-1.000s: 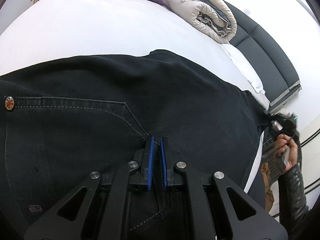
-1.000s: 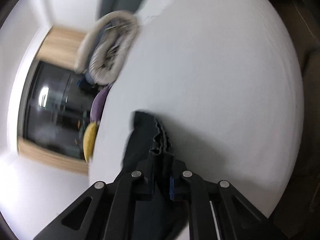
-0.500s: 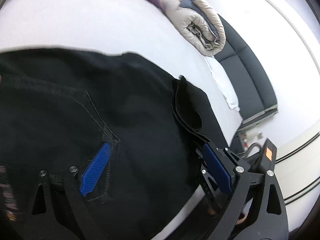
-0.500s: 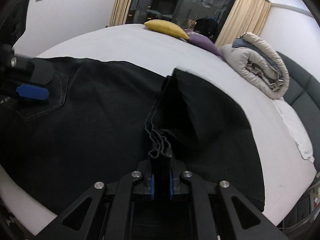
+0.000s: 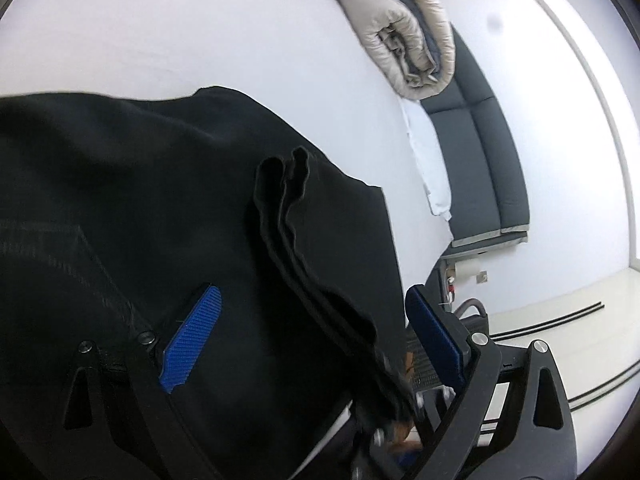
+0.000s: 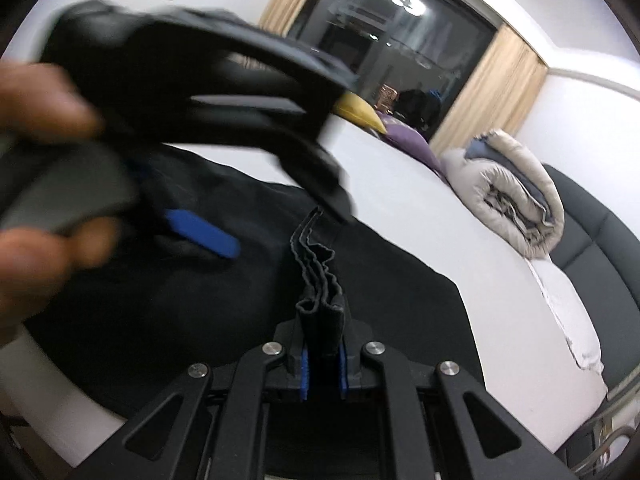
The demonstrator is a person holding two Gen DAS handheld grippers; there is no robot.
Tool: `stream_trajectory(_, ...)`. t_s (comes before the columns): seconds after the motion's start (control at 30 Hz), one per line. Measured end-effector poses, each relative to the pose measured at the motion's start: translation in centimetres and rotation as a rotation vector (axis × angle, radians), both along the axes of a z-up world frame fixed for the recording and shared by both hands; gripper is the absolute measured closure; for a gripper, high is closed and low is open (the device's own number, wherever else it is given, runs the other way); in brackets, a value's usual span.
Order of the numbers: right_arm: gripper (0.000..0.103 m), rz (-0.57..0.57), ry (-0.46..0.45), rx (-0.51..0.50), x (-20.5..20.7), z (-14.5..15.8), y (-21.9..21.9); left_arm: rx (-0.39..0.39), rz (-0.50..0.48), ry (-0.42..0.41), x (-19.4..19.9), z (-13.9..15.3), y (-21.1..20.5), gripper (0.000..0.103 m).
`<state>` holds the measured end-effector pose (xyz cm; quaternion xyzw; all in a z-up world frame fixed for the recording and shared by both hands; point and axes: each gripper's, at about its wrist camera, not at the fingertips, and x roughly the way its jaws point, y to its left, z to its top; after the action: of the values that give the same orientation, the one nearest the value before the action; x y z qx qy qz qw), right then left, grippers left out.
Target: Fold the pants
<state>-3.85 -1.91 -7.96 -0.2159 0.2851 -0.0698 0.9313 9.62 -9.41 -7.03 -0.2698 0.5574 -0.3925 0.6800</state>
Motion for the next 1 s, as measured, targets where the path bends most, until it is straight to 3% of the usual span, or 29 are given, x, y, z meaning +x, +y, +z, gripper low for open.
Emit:
stream_trajectory(0.07,0.091,0.024,-0.002,0.002,-0.1,0.1,1.0,0.031,-0.025,0.001,0.7,-0.1,-0.1,0.036)
stream_trajectory(0.1,0.091,0.031,0.000,-0.002,-0.1,0.0,1.3,0.056,-0.040,0.003,0.9,-0.2,-0.3,0.064)
stream_trajectory(0.13,0.091,0.036,-0.001,-0.004,-0.2,0.0,1.5,0.084,-0.057,0.001,1.2,-0.2,-0.4,0.077)
stream_trajectory(0.23,0.091,0.053,0.000,-0.008,-0.2,0.2,2.4,0.120,-0.078,-0.043,1.5,0.3,0.0,0.088)
stream_trajectory(0.43,0.091,0.096,0.003,-0.024,-0.3,0.2,4.0,0.166,-0.086,-0.123,1.4,1.5,2.1,0.092)
stream_trajectory(0.77,0.091,0.155,0.099,-0.065,0.0,-2.7,6.8,0.206,-0.063,-0.108,1.3,-2.4,5.2,0.091)
stream_trajectory(0.87,0.088,0.155,0.148,-0.057,0.2,-3.9,7.0,0.222,-0.048,-0.116,1.1,-2.1,5.2,0.089)
stream_trajectory(0.93,0.082,0.151,0.145,-0.022,-0.1,-3.4,6.7,0.283,-0.003,-0.153,0.8,-1.3,6.6,0.089)
stream_trajectory(1.0,0.061,0.169,0.155,0.065,-0.6,-2.4,5.7,0.340,0.051,-0.198,0.5,0.3,8.3,0.089)
